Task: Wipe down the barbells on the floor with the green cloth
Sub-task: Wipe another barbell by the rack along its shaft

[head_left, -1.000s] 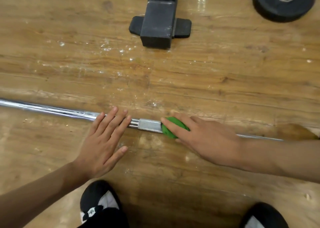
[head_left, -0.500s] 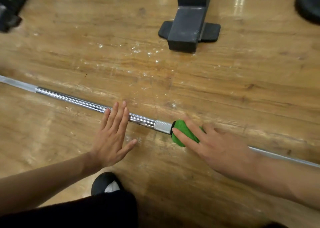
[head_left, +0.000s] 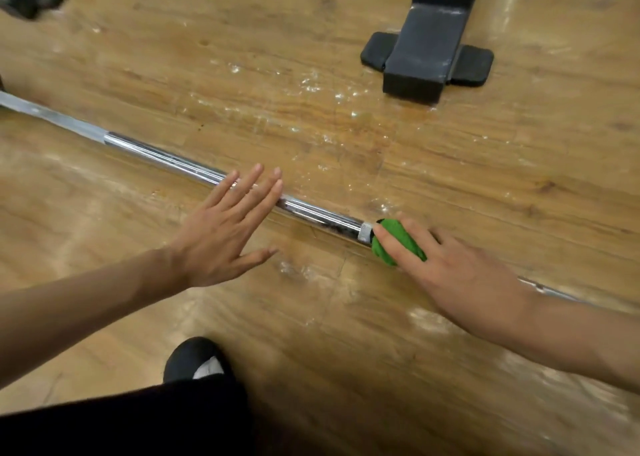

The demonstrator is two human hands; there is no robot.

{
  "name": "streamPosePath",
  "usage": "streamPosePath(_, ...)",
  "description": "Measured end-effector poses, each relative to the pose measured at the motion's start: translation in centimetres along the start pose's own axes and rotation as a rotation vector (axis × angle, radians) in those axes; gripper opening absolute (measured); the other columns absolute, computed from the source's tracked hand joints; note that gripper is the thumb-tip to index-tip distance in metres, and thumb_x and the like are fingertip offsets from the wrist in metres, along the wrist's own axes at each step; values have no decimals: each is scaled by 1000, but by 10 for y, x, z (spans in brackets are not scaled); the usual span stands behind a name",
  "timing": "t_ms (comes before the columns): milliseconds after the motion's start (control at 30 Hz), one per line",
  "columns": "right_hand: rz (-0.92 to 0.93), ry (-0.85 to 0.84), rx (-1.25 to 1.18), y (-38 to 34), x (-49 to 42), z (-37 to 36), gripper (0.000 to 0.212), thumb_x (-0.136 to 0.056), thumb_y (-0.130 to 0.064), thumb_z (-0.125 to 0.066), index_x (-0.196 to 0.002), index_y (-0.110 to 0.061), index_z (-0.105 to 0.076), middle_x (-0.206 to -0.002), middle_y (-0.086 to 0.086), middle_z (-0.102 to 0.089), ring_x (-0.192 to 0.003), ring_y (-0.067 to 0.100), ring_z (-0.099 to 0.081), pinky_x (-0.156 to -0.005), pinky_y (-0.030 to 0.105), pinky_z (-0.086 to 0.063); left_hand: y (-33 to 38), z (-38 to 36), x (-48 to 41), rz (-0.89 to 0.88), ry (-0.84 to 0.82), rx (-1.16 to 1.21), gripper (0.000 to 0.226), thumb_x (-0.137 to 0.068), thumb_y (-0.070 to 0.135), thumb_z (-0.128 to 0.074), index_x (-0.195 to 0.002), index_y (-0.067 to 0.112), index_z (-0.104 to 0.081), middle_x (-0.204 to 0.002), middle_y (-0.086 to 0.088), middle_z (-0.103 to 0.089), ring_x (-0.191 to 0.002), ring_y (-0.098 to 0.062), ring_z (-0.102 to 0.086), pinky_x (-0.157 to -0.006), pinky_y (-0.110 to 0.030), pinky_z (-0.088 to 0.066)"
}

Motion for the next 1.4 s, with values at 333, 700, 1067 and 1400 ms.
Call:
streamPosePath(333,-21,-39,-52,-4,-30,11,115,-72,-3,-85,-165,-14,-18,-154,22,-35,-104,39,-65,-54,38,-60,-53,-22,4,-108,93,108,85,-102,61,-33,-165,6,-19,-174,-12,-14,-161,-37,-9,-127,-60,-15)
streamPosePath(700,-77,87,-26,-84,-169,8,89,-90,-27,-79,-162,-23,-26,-149,16,-49,-95,33,-66,-49,33,-43,-80,-43,-8,-113,187,196,84,-105,63,-26,-166,7,-13,-173,-12,-15,-161,-34,-11,-128,-57,-14)
streamPosePath(1067,-234,51,12,-21,-25,7,57,-102,-27,-49,-157,-17,-36,-148,20,-49,-102,42,-58,-79,50,-55,-79,-45,-7,12,273,264,87,-105,64,-26,-162,-3,-24,-164,-23,-35,-158,-35,-21,-129,-55,-11)
streamPosePath(1400,-522,212,-50,-131,-181,10,55,-109,-47,-24,-156,-23,-42,-145,9,-56,-111,33,-60,-91,45,-43,-91,-41,-4,16,259,243,70,-109,55,-20,-164,12,-28,-169,-13,-30,-159,-34,-21,-127,-60,-13)
Point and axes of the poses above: each hand's wrist, its own x-axis away from the middle knuckle, its own z-axis out of the back of the hand, y = z × x, the point moved 3 cm from there along -x, towards the middle knuckle
